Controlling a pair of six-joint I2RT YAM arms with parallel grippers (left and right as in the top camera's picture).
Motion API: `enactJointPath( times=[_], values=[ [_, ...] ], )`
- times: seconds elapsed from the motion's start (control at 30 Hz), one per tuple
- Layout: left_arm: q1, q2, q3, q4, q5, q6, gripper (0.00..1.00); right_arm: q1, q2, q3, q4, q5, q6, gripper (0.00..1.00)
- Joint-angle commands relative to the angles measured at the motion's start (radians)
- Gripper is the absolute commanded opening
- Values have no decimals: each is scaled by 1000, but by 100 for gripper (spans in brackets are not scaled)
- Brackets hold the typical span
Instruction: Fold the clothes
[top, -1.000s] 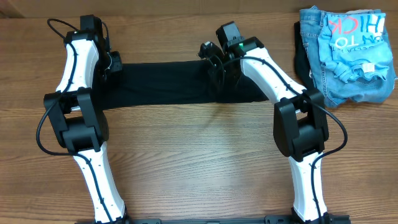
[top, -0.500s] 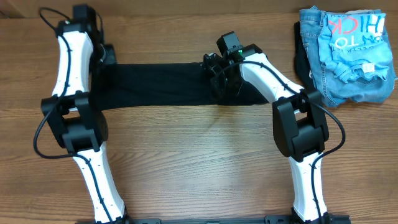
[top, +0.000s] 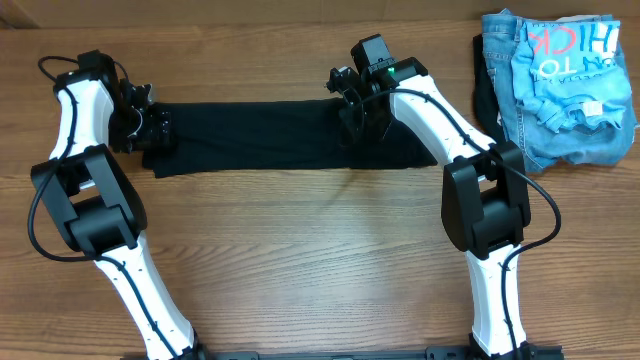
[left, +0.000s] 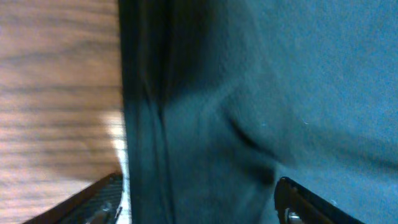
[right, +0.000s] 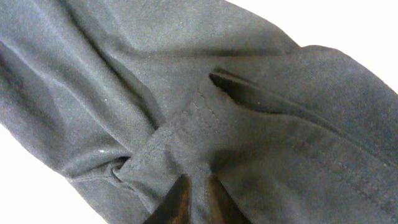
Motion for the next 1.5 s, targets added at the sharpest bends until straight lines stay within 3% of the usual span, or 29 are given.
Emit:
enactJointPath(
  times=[0.0, 0.03, 0.1, 0.13, 0.2, 0.3, 0.4, 0.53, 0.7, 0.83, 0.97, 1.27, 1.37, 1.43, 1.47],
  values=[
    [-9, 16, -75, 53, 3, 31, 75, -3, -5, 22, 13, -42, 2, 19],
    [-9, 16, -93, 69, 1, 31, 67, -2, -5, 22, 23, -75, 2, 19],
    [-11, 16, -97, 67, 2, 30, 17, -1, -5, 22, 64, -257, 2, 19],
    [-14, 16, -97, 66, 3, 30, 4, 2, -5, 22, 100, -419, 5, 19],
    [-18, 16, -93, 67, 5, 30, 4, 17, -5, 22, 151, -478, 5, 18],
    [-23, 16, -31, 18, -19, 29, 4, 49, -5, 22, 193, -366, 6, 18],
    [-23, 16, 119, -48, -174, -42, 4, 66, -5, 22, 263, -283, 115, 9],
    [-9, 16, 216, -51, -439, -55, 4, 60, -5, 22, 265, -280, 135, 10],
    [18, 16, 272, -63, -573, -23, 5, 29, -29, 22, 257, -193, 136, 10],
    [-27, 16, 442, -149, -568, -23, 6, -41, -81, 22, 181, -161, 135, 10],
    [-155, 16, 533, -211, -564, -23, 8, -134, -95, 22, 80, -161, 135, 15],
    [-428, 16, 491, -249, -329, -23, 13, -200, -95, 22, -16, -161, 135, 15],
    [-480, 18, 349, -201, -185, -27, 13, -200, -95, 22, -17, -161, 135, 15],
    [-505, 19, 244, -162, -172, -27, 24, -200, -95, 22, -17, -161, 135, 15],
    [-514, 19, 192, -143, -169, -27, 43, -200, -95, 22, -17, -161, 135, 15]
  ],
)
